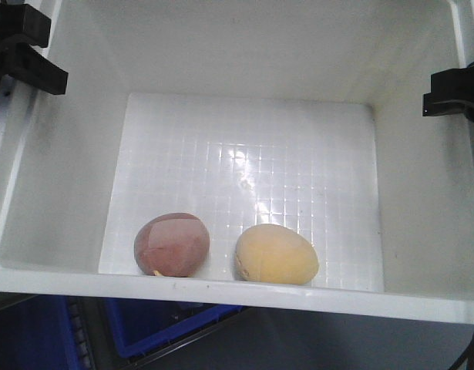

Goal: Place moving items into box and shelve
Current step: 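Keep gripping the tote rims with both grippers as the base approaches the shelf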

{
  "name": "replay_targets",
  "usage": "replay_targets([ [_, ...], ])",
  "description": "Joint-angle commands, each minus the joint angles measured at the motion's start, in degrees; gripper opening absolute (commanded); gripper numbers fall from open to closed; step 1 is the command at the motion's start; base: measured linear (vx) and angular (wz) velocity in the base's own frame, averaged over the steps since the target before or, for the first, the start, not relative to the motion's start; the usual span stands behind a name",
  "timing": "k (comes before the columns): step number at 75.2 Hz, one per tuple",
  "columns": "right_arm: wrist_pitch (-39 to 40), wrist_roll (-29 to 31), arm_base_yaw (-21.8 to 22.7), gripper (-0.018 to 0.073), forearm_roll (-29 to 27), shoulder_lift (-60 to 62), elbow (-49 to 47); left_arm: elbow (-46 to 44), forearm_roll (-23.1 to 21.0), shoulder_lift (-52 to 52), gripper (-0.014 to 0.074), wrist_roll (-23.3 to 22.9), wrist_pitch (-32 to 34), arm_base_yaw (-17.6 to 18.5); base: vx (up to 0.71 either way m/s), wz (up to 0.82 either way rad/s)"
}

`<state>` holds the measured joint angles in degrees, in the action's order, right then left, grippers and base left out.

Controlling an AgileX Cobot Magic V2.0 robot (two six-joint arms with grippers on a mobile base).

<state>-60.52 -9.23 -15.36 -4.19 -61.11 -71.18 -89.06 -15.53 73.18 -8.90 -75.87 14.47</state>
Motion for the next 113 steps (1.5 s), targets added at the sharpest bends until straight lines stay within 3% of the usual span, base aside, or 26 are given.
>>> replay_targets([
  [1, 7.69, 1.16, -0.05, -0.0006, -2.05, 1.39, -2.41, -2.74, -5.70, -2.17, -0.0003, -0.28, 4.29, 0.05, 0.02, 0.09],
  [57, 7.69, 1.16, -0.05, -0.0006, -1.96, 1.39, -2.41, -2.74, -5.69, -2.17, -0.0003, -0.28, 4.29, 0.05, -0.02, -0.09],
  [113, 7.69, 1.16, -0.05, -0.0006, -1.96, 1.39, -2.41, -2.74, -5.69, -2.17, -0.0003, -0.28, 4.29, 0.05, 0.04, 0.15],
])
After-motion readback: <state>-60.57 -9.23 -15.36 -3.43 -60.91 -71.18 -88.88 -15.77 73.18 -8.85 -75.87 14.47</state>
